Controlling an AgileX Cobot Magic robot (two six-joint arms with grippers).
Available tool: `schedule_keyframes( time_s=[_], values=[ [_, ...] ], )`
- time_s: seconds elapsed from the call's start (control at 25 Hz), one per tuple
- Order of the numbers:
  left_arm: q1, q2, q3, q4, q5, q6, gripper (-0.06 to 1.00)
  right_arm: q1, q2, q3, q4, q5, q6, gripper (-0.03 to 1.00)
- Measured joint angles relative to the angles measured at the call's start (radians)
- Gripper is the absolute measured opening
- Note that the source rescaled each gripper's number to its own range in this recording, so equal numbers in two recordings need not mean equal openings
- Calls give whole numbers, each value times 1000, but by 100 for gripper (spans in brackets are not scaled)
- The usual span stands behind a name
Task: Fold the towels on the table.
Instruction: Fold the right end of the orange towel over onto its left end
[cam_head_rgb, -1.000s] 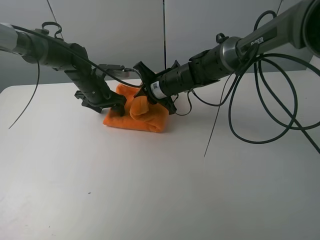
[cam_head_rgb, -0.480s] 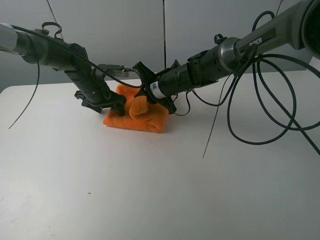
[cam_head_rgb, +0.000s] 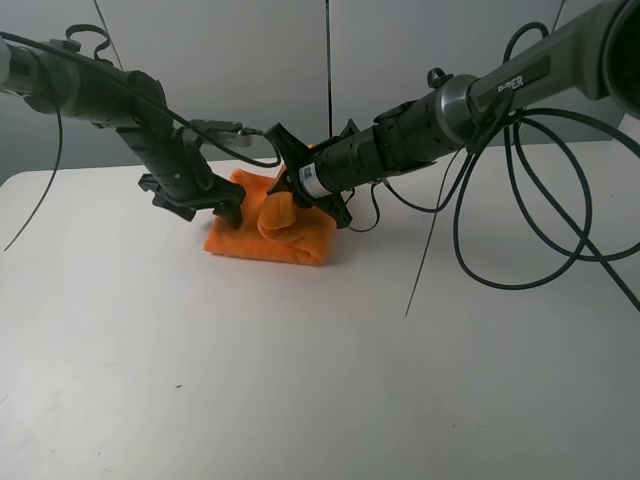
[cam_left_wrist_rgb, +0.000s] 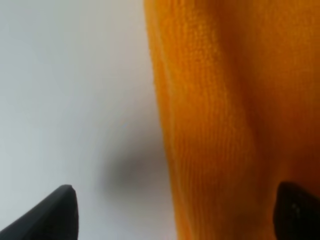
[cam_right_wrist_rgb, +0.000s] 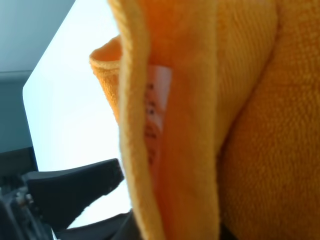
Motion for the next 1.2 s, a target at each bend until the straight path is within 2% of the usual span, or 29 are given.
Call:
schedule_keyframes(
  time_s=[0.56, 0.72, 1.2],
  values=[
    [0, -117, 0, 25, 38, -2, 100, 0, 0, -2, 0, 2, 0, 4],
    [0, -135, -20, 30, 85, -2, 100, 0, 0, -2, 0, 2, 0, 4],
    [9, -219, -75, 43, 124, -2, 100, 0, 0, -2, 0, 2, -10, 4]
  ],
)
